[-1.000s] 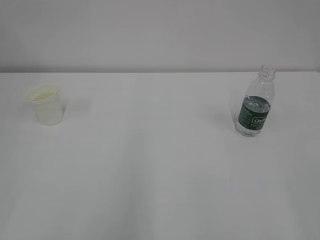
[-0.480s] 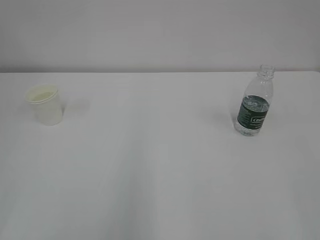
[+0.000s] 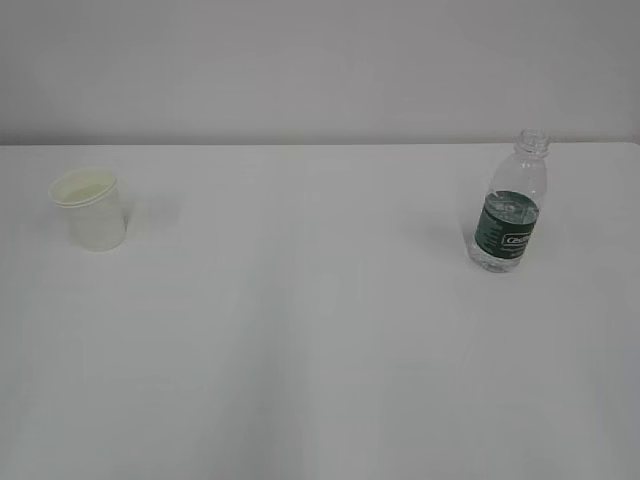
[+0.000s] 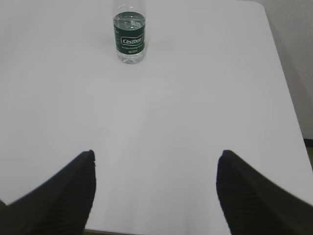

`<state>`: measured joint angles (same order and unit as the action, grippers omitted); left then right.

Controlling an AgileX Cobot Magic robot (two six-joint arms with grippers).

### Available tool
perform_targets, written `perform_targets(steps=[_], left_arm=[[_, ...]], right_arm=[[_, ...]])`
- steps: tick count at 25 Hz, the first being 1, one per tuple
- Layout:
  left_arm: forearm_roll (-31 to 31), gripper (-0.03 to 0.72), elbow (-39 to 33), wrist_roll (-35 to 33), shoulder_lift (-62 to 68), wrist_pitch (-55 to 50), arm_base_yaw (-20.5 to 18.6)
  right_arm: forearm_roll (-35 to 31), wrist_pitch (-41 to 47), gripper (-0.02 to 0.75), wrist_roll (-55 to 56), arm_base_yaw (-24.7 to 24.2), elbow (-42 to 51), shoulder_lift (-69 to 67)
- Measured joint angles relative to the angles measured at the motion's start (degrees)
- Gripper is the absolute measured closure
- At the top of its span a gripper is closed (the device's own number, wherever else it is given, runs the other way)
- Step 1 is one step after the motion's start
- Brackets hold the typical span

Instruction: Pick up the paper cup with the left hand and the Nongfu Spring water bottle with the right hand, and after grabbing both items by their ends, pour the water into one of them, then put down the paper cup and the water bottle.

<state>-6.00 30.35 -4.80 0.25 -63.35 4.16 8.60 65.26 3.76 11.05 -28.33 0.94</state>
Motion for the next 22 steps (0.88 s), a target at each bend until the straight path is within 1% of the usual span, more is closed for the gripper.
perform_targets(steps=[3, 11, 17, 22], left_arm=[[0.00, 0.183, 0.00, 0.00, 0.00, 0.00, 0.00], [0.00, 0.183, 0.00, 0.00, 0.00, 0.00, -0.11], [0.00, 0.183, 0.00, 0.00, 0.00, 0.00, -2.62], [0.00, 0.183, 0.00, 0.00, 0.00, 0.00, -2.74]], right_arm=[[0.21, 0.00, 0.152, 0.09, -1.53, 0.00, 0.00], [0.34, 0.00, 0.151, 0.33, -1.87, 0.00, 0.00], [0.34, 0.00, 0.152, 0.33, -1.87, 0.00, 0.00], [0.34, 0.00, 0.152, 0.33, -1.87, 0.00, 0.00]])
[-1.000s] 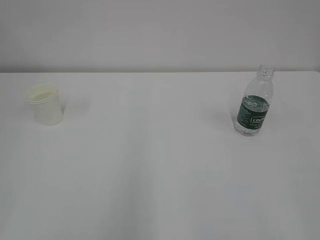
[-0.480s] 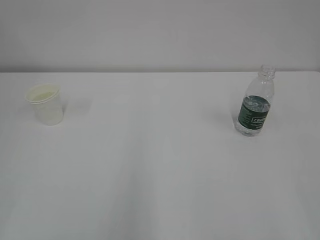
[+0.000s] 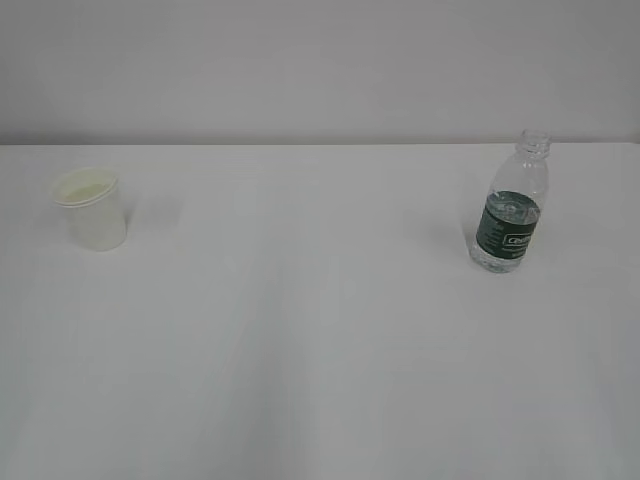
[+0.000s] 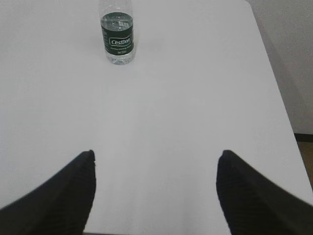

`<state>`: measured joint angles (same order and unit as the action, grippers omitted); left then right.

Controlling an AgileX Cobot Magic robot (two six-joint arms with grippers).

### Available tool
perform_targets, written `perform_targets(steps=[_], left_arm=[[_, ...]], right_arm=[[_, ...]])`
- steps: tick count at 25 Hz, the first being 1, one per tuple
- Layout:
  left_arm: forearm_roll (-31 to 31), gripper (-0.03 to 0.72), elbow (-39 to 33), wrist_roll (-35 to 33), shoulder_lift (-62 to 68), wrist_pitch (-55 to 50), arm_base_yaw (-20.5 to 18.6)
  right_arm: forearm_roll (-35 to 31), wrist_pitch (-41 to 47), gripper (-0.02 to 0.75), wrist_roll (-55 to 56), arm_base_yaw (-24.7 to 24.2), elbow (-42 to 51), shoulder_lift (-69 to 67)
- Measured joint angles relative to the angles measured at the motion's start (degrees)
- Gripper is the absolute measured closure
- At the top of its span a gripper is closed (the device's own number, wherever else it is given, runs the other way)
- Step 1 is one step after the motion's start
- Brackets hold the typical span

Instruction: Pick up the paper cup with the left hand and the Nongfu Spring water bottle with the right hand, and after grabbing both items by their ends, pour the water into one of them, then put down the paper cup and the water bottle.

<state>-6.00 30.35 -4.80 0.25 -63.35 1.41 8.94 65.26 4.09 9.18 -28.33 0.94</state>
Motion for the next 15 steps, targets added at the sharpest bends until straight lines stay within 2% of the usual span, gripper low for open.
perform_targets(steps=[15], left_arm=[[0.00, 0.183, 0.00, 0.00, 0.00, 0.00, 0.00]], right_arm=[[0.00, 0.00, 0.152, 0.02, 1.12, 0.00, 0.00]])
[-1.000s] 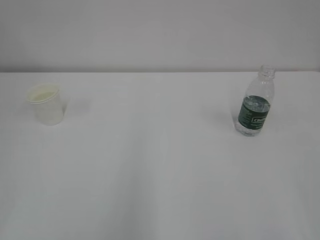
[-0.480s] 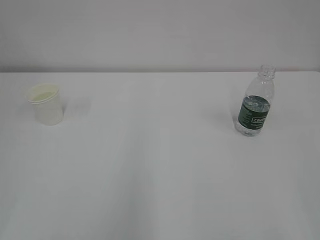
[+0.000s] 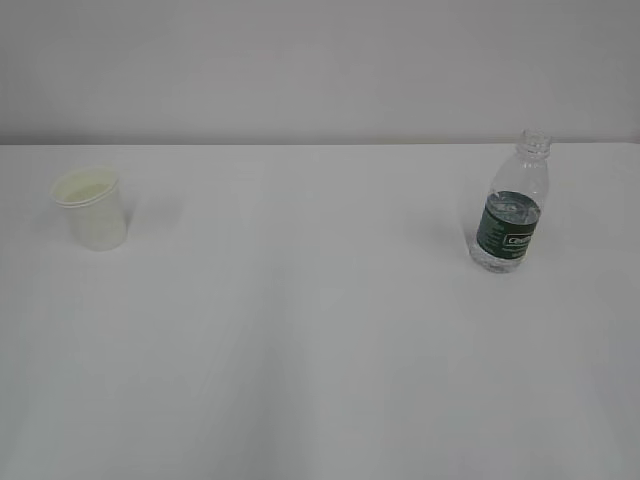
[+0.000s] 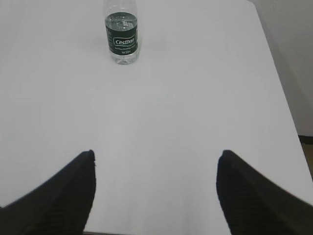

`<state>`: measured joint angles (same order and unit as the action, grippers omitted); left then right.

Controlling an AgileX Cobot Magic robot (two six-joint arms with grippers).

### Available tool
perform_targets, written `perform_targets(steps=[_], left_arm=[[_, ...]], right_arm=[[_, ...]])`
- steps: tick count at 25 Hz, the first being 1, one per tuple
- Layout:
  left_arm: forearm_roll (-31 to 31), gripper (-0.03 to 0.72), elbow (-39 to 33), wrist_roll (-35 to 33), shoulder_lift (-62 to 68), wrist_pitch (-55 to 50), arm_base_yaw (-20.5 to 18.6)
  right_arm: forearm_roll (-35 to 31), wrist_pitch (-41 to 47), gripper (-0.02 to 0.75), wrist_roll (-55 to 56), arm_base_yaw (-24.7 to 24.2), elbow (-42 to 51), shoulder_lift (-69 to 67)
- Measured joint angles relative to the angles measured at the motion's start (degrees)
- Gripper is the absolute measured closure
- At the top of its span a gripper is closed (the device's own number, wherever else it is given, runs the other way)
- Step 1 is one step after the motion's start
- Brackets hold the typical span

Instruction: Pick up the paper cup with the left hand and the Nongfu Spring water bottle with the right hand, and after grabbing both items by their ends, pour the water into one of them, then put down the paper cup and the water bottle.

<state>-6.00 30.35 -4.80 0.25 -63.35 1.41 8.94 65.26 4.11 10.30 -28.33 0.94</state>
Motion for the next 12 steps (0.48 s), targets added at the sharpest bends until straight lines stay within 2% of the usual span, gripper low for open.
perform_targets(steps=[12], left_arm=[[0.00, 0.184, 0.00, 0.00, 0.00, 0.00, 0.96]], right_arm=[[0.00, 0.00, 0.152, 0.10, 0.29, 0.00, 0.00]])
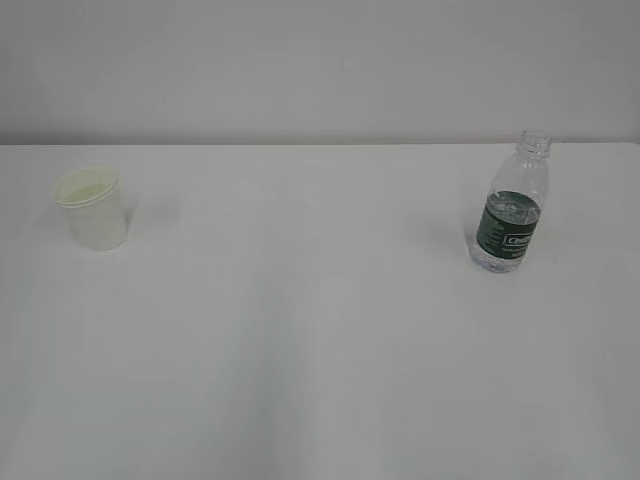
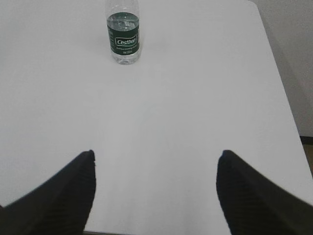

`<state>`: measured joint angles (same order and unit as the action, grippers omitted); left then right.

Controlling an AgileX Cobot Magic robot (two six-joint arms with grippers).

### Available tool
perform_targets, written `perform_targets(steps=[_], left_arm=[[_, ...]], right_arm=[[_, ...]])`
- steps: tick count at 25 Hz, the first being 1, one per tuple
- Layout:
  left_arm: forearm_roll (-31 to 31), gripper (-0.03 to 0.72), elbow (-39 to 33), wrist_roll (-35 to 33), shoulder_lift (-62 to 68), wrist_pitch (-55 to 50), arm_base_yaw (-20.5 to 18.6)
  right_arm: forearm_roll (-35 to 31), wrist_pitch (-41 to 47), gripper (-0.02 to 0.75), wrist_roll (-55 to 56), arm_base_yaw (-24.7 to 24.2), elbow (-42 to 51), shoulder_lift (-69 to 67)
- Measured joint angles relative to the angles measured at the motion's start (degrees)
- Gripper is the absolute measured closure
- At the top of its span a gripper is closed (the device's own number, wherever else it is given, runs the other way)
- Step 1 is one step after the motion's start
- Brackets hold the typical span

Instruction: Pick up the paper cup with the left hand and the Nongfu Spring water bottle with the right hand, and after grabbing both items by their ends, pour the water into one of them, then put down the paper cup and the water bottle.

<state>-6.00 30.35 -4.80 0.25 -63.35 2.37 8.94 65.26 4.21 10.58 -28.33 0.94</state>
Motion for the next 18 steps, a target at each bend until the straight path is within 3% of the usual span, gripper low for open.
perform_targets(steps=[18], left_arm=[[0.00, 0.184, 0.00, 0.00, 0.00, 0.00, 0.00]], right_arm=[[-0.10, 0.00, 0.152, 0.00, 0.00, 0.00, 0.00]])
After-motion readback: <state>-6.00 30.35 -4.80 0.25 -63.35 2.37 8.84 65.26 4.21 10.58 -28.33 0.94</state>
